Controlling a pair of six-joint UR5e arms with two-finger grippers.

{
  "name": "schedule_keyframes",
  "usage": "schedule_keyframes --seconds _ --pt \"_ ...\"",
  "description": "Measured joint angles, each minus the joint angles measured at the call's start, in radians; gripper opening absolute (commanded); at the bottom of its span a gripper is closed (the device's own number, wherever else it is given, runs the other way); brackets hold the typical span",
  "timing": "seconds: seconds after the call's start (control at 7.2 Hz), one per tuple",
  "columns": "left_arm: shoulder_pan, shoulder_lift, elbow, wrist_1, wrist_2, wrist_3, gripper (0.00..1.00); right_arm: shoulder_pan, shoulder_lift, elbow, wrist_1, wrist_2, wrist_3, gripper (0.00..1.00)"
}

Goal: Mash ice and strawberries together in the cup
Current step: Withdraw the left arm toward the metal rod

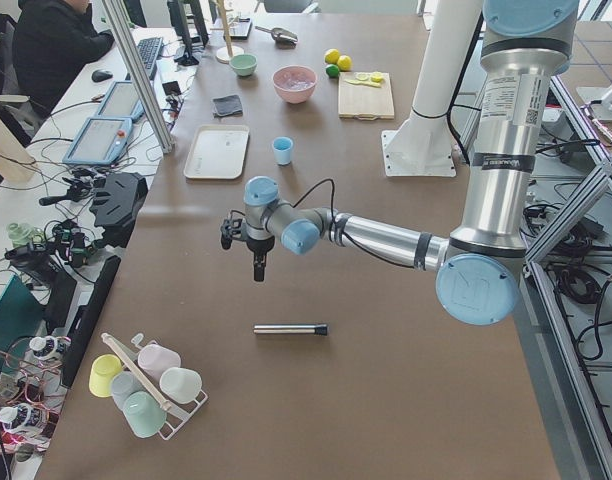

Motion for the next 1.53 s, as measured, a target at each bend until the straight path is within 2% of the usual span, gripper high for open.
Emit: schedule_keyframes --seconds 0.28,0.56,0.69,0.83,0.97,1.11,1.39,1.53 --pt "-0.021 0.032 0.145 -0.197 -0.020 0.023 0.98 0.000 -0.003 0.002 0.000 0.000 0.000 1.00" --pt "-0.024 0.054 0.180 -0.242 -0.020 0.033 0.98 0.001 -0.004 0.004 0.000 0.000 0.000 1.00" --pt "-0.024 0.073 0.185 -0.260 -0.019 0.032 0.94 0.001 -0.005 0.004 0.000 0.000 0.000 1.00" --pt "-0.024 0.091 0.188 -0.287 -0.018 0.028 0.65 0.001 -0.005 0.004 0.000 0.000 0.000 1.00" --pt "-0.023 0.110 0.189 -0.315 -0.020 0.025 0.52 0.001 -0.005 0.004 0.000 0.000 0.000 1.00" --pt "-0.022 0.120 0.190 -0.333 -0.020 0.024 0.52 0.002 -0.004 0.004 0.000 0.000 0.000 1.00" --pt "-0.020 0.140 0.188 -0.356 -0.020 0.023 0.38 0.002 -0.005 0.004 0.000 0.000 0.000 1.00" --pt "-0.019 0.145 0.190 -0.362 -0.018 0.024 0.38 0.002 -0.005 0.004 0.000 0.000 0.000 1.00"
